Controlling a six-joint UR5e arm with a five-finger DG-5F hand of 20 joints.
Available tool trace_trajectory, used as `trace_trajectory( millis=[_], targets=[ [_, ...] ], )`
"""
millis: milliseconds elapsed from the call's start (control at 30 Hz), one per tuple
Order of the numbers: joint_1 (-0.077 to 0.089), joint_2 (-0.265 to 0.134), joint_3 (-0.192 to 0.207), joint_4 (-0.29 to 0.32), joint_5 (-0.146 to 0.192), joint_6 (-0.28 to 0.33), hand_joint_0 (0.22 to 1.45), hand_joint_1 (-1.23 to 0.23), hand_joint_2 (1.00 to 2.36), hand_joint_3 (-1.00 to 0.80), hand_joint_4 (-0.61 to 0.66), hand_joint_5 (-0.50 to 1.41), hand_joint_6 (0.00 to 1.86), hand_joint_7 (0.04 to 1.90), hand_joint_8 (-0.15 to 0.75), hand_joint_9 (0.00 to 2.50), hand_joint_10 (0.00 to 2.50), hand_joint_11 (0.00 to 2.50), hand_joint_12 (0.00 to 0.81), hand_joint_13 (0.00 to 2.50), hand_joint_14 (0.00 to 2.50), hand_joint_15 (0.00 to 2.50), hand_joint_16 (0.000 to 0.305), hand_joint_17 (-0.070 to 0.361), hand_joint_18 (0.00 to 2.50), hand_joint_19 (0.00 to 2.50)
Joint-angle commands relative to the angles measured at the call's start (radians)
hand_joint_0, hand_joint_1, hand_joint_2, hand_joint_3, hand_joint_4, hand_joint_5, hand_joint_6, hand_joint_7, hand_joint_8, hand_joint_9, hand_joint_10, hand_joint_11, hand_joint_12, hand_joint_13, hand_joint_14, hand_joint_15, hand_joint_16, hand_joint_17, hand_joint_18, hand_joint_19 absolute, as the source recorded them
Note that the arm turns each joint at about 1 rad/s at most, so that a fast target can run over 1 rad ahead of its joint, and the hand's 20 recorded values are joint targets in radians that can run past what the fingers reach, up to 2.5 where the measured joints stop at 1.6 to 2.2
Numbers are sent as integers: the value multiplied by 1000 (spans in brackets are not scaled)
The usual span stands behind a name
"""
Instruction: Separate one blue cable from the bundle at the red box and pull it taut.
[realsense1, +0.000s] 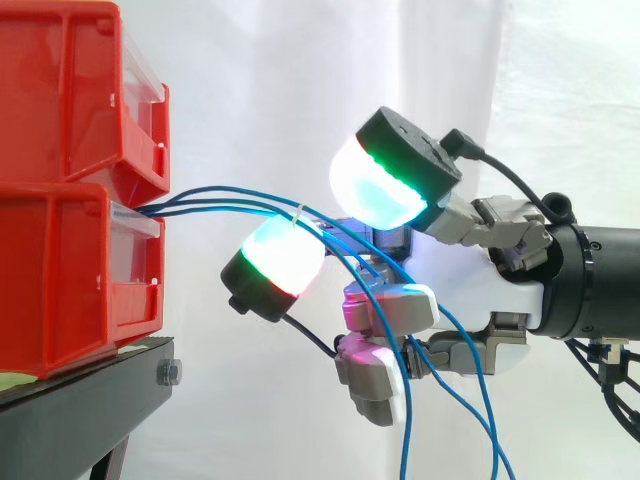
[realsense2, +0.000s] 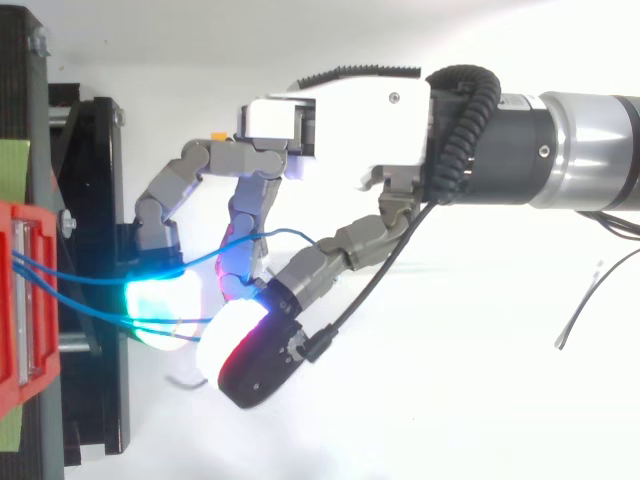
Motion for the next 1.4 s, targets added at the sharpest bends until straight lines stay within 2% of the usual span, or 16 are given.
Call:
trace_trajectory(
  millis=[0,67,200,467,567,733,933,1000,1033,1100,1133,1200,1267,1367],
  targets=[
    [-1,0,0,-3,-1,0,440,-541,1000,-500,39,-127,898,771,299,1397,23,1089,399,1236,26,724,66,148,1098,777],
    [-1,0,0,-7,-1,0,494,-433,1000,-500,23,-128,886,804,279,1389,26,1104,378,1223,25,747,61,137,1079,800],
    [-1,0,0,-4,1,0,594,-405,1000,-500,-5,-130,878,844,253,1370,28,1109,359,1208,27,761,54,122,1035,838],
    [1,0,0,6,1,-1,604,-652,1016,-311,-3,-133,883,880,261,1305,29,1137,362,1178,29,765,55,123,1010,830],
    [1,0,0,5,1,-1,639,-718,1013,-355,-2,-148,893,842,253,1254,29,1150,352,1156,27,764,55,123,997,810],
    [1,0,0,0,-4,0,721,-833,1001,-484,-125,-162,913,857,238,1226,28,1147,338,1141,29,750,53,120,981,772],
    [1,0,0,0,-5,0,793,-841,1010,-378,-228,-167,954,1020,242,1259,29,1144,334,1156,29,765,51,115,976,797],
    [1,0,-2,5,-5,0,806,-843,1011,-385,-247,-168,962,1012,235,1273,28,1162,333,1158,29,764,51,114,972,808],
    [1,0,-2,5,-5,0,809,-861,1000,-500,-277,-170,972,929,224,1281,28,1165,328,1163,30,770,51,114,995,781],
    [1,0,0,6,-4,0,751,-910,1000,-500,-248,-164,960,898,218,1308,30,1175,327,1170,30,761,51,115,1020,752],
    [3,0,0,6,-5,0,708,-969,1000,-500,-166,-149,942,892,224,1326,31,1180,328,1178,31,779,51,114,1020,772],
    [1,0,0,6,-5,0,649,-1052,1000,-500,-84,-134,929,881,226,1347,31,1181,328,1180,31,782,51,114,1024,773],
    [3,0,0,5,-7,0,545,-1112,1000,-500,-59,-128,926,879,234,1361,31,1180,337,1192,29,795,53,120,1042,779],
    [3,0,0,3,-8,0,466,-1114,1000,-500,-43,-124,927,860,255,1375,30,1175,358,1211,30,783,58,131,1081,771]
  ],
)
